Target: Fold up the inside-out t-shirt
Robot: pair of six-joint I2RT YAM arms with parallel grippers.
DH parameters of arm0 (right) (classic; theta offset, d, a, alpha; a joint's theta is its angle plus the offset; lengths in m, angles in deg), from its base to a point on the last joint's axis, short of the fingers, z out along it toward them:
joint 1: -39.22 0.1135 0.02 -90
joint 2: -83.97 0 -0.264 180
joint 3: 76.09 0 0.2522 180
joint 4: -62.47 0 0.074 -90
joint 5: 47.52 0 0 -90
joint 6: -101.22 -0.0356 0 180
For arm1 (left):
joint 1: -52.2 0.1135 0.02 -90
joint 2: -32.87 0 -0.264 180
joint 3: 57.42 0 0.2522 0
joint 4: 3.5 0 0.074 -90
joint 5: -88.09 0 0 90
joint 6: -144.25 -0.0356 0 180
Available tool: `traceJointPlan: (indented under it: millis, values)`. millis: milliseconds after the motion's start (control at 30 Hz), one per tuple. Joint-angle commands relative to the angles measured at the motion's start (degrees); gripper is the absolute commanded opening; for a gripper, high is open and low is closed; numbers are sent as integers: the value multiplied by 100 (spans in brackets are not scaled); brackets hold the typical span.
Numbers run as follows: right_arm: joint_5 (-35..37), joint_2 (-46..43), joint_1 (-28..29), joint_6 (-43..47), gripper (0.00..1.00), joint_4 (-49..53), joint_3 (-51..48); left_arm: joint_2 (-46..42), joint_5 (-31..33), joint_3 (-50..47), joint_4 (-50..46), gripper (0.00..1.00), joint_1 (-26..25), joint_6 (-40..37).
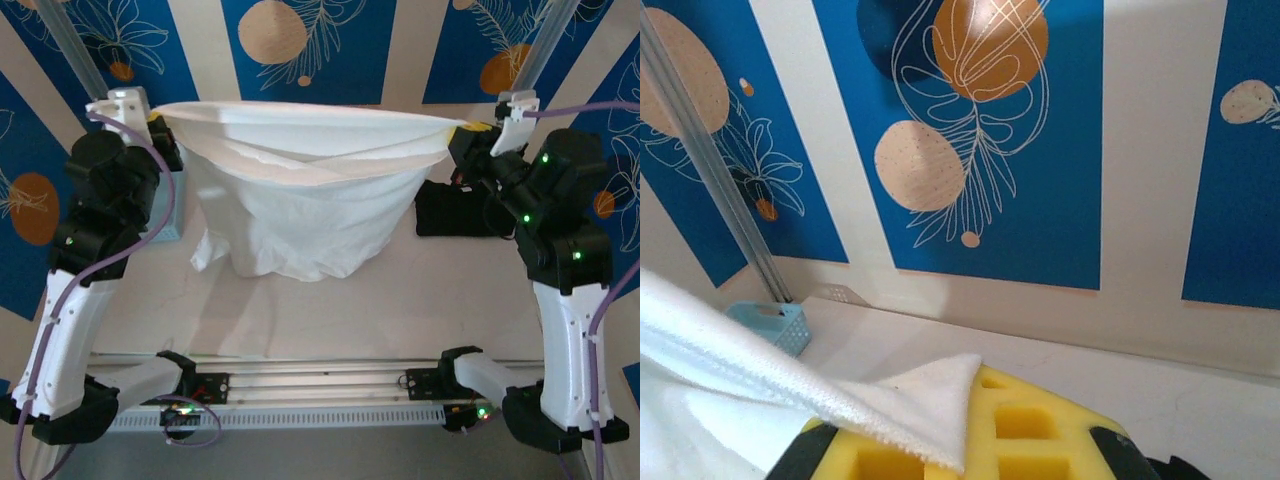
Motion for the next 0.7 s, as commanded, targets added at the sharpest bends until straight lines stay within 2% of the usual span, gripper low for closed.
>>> traceJointPlan:
  millis: [0,100,200,333,433,533,667]
  values:
    - [192,411,-83,-157,0,-507,-516,847,13,-236,-153,0,460,62]
    - [296,1230,-278,-227,0,-922,-264,2197,-258,644,-338,0,817,133]
    - [128,2042,-495,-403,0,-1072,687,3414,-572,2543,-951,0,907,187]
    - [-135,2757,-639,-580,0,-1079,2347,4096,-962,4763,-1096,0,920,75]
    - [-195,3160,-675,-583,0,-887,3645,4185,-1048,6003,-947,0,962,-60]
    - [-255,3249,-693,-619,0,-782,4416,3583,-1161,5888,-439,0,978,-159]
    - [-423,2800,-695,-692,0,-885,3976,2375,-1446,4536,103,0,976,-66]
